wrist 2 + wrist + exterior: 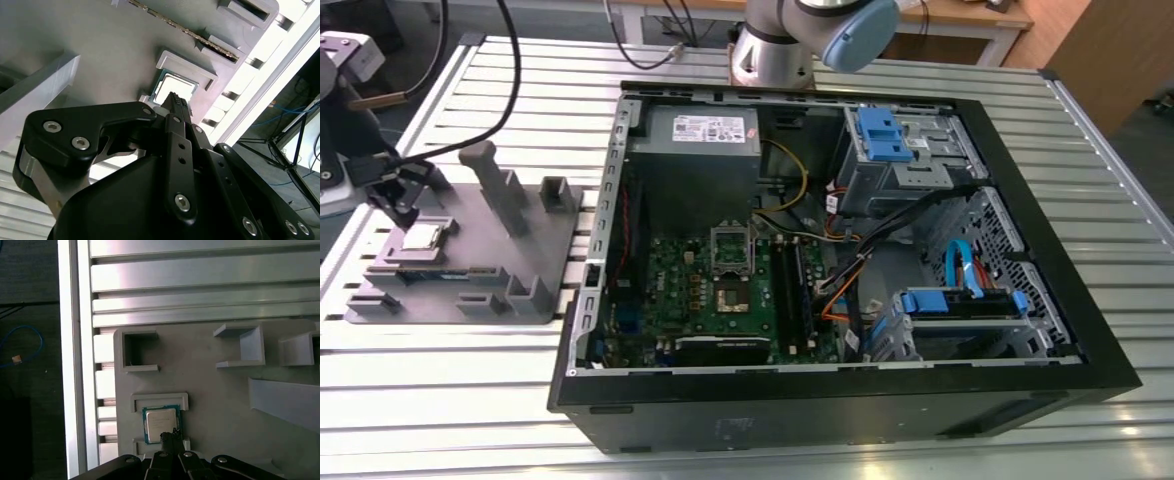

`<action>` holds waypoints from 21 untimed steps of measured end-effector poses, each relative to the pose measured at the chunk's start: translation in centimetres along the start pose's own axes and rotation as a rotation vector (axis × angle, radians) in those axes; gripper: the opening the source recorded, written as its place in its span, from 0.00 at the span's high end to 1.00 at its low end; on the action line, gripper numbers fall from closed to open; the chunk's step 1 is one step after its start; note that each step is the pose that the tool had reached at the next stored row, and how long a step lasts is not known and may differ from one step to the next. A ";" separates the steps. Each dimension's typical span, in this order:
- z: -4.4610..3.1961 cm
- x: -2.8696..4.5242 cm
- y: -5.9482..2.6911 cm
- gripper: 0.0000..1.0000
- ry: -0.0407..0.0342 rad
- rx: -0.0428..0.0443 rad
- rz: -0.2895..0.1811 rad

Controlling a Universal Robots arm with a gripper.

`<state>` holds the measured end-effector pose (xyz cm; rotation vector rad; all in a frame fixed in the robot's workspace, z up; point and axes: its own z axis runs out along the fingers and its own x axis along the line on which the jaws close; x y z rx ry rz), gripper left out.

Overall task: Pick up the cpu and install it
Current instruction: 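Reach for the cpu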

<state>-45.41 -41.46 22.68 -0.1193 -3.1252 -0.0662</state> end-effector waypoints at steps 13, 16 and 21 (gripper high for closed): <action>0.66 -0.01 -0.03 0.89 0.0001 0.0001 -0.003; 0.74 -0.01 -0.03 0.89 0.0003 0.0001 -0.007; 0.76 -0.01 -0.03 0.89 0.0003 0.0001 -0.008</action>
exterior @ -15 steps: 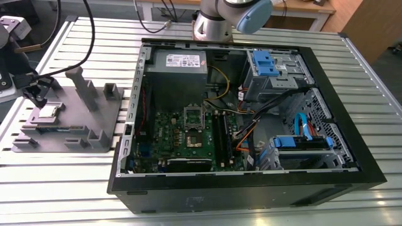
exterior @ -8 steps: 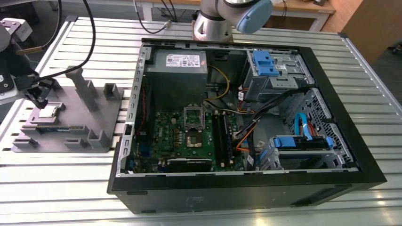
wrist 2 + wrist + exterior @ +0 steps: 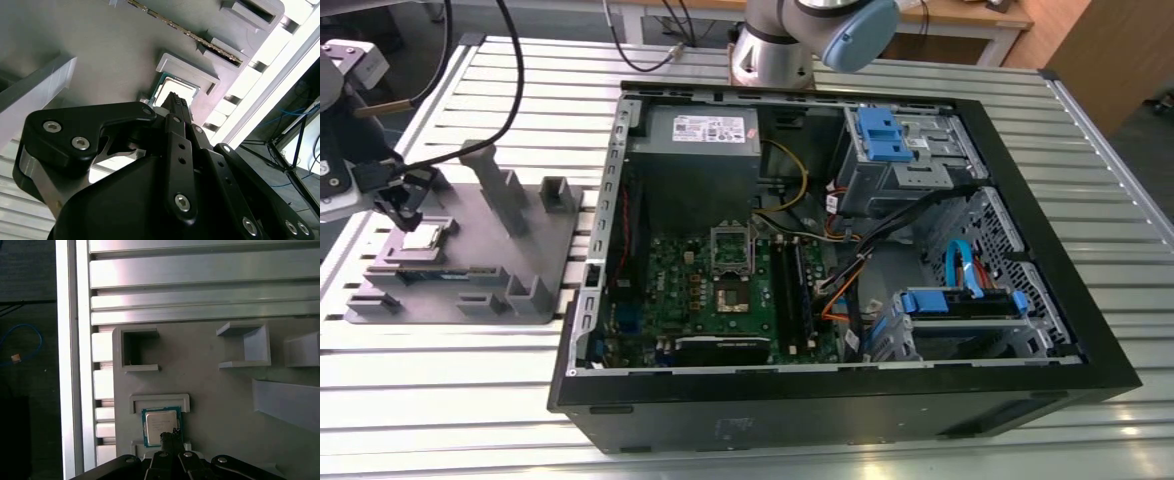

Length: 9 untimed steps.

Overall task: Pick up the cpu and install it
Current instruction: 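Reach for the cpu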

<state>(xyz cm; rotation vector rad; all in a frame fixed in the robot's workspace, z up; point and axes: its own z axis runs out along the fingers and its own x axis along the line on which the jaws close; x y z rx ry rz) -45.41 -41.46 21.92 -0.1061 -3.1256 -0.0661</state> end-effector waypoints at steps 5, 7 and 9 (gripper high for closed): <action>0.03 0.00 0.00 0.89 0.0002 0.0001 -0.006; 0.03 0.00 0.00 0.89 0.0004 0.0002 -0.009; 0.03 0.00 0.00 0.89 0.0004 0.0001 -0.009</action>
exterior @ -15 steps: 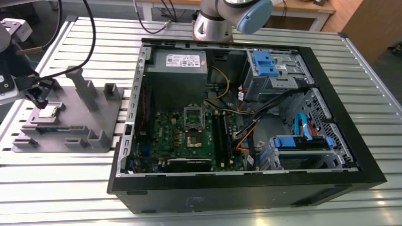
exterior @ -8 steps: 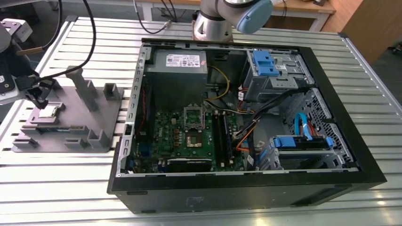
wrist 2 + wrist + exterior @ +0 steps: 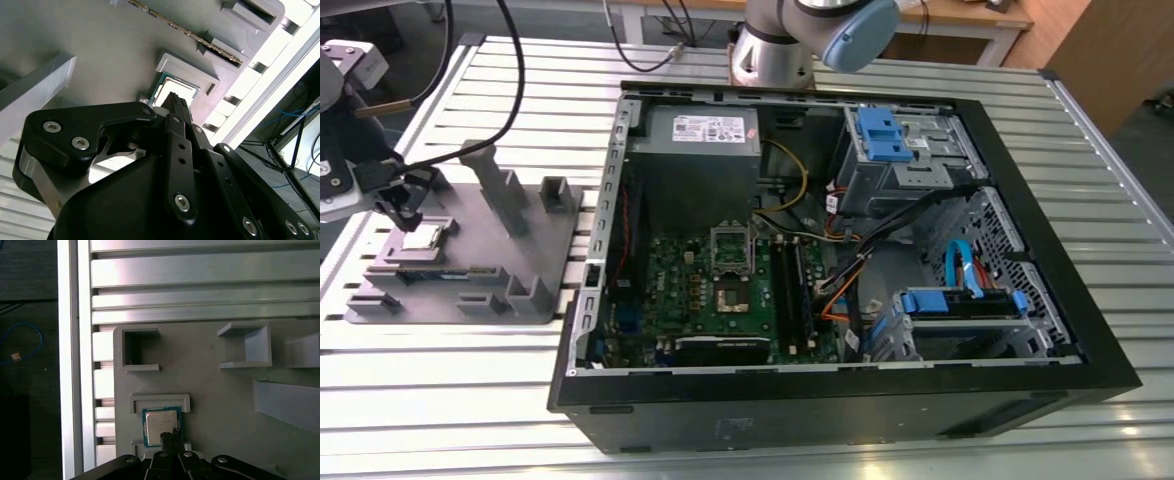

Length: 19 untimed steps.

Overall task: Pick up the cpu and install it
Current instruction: 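Reach for the cpu, then pick up the cpu and move it towards the insertion slot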

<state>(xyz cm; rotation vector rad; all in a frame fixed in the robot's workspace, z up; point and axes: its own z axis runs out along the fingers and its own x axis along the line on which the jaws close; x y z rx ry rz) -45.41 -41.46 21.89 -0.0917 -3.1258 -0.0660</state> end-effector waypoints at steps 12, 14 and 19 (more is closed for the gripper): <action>0.16 0.00 -0.01 0.89 0.0000 0.0000 0.000; 0.17 0.00 -0.01 0.89 -0.0001 0.0000 0.000; 0.18 0.00 -0.01 0.84 0.0000 0.0000 0.000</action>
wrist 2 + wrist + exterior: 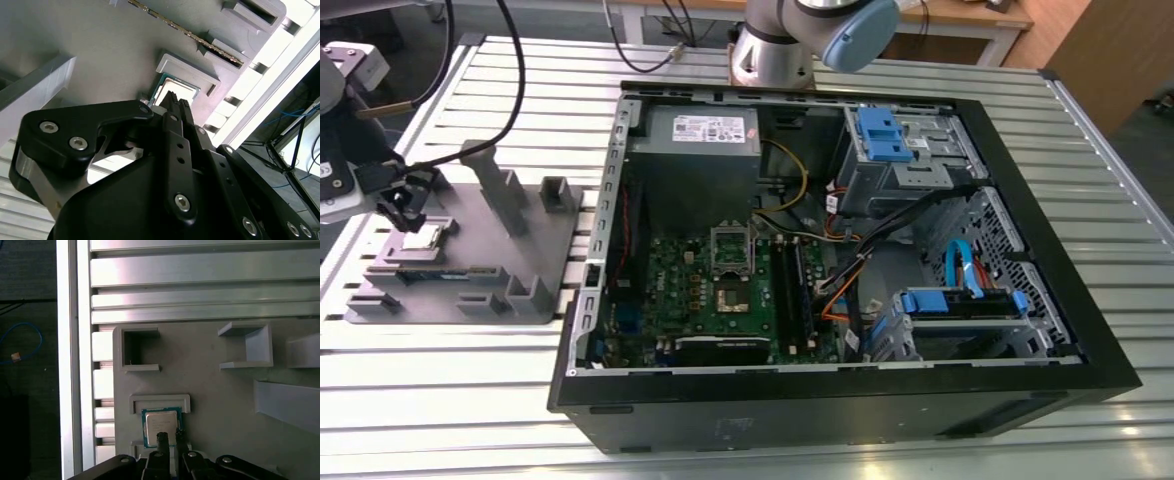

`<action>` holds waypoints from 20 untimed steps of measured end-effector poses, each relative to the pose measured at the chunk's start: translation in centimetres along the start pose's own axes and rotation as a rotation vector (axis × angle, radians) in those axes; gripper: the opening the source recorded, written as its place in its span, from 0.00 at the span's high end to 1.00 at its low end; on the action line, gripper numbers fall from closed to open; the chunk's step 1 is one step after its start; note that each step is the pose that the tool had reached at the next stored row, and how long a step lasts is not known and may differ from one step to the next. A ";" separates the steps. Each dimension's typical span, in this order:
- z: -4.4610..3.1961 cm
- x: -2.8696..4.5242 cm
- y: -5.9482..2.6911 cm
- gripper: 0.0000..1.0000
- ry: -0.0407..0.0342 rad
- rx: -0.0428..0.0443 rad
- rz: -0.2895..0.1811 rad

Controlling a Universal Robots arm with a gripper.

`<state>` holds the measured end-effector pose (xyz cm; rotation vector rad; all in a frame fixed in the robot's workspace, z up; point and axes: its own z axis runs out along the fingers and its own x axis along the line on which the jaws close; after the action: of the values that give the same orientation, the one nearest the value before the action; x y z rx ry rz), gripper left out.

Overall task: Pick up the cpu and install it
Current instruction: 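Pick up the cpu and move it towards the insertion slot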

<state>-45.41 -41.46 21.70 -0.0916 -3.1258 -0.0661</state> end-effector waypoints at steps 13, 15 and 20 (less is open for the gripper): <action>0.03 0.00 0.00 0.53 0.0000 0.0000 0.000; 0.04 0.00 0.00 0.52 0.0000 0.0000 0.000; 0.05 0.00 0.00 0.46 -0.0001 0.0000 0.000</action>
<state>-45.41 -41.46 21.65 -0.0917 -3.1259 -0.0660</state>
